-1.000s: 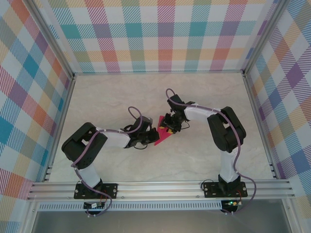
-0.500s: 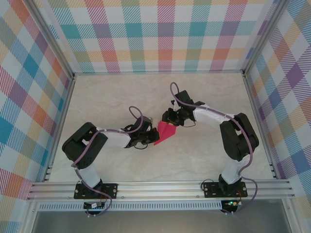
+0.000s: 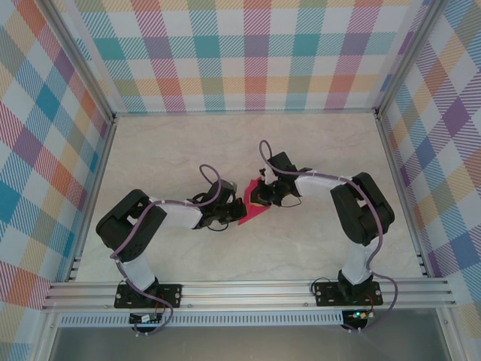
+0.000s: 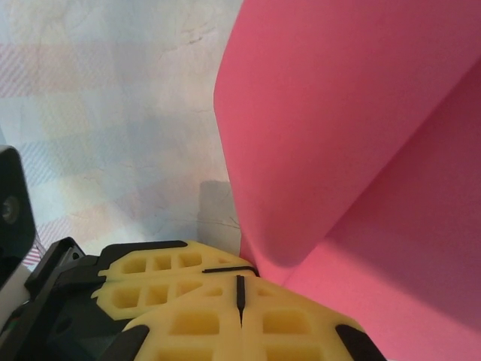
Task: Fold a paper plane with a square sheet of paper (pick it up from the middle)
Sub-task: Fourth fold the wing at the center of the table.
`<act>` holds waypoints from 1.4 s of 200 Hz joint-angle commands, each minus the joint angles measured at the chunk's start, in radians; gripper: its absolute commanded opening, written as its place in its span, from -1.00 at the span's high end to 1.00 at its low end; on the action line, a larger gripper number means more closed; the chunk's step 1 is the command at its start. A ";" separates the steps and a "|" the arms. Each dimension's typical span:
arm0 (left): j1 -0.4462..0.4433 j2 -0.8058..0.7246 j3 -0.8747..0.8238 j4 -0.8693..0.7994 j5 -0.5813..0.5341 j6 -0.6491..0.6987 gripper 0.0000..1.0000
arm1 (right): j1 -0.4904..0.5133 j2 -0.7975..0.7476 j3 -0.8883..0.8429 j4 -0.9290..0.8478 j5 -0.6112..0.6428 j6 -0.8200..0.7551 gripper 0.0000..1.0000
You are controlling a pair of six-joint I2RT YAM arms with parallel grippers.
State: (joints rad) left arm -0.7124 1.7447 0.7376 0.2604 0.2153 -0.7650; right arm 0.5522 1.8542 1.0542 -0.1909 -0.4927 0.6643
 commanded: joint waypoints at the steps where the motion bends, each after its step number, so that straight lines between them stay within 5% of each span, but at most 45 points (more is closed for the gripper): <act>1: -0.016 0.059 -0.015 -0.137 -0.036 0.017 1.00 | 0.010 0.038 0.016 0.016 -0.036 -0.028 0.99; 79: -0.019 0.061 -0.013 -0.157 -0.034 0.022 1.00 | 0.012 0.096 0.051 -0.052 0.088 -0.047 1.00; 280: -0.028 0.058 -0.015 -0.186 -0.029 0.029 1.00 | -0.067 0.081 0.145 -0.084 0.129 -0.093 0.98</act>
State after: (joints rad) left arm -0.7181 1.7477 0.7498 0.2375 0.2100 -0.7574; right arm 0.5041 1.9682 1.1679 -0.2447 -0.3836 0.6071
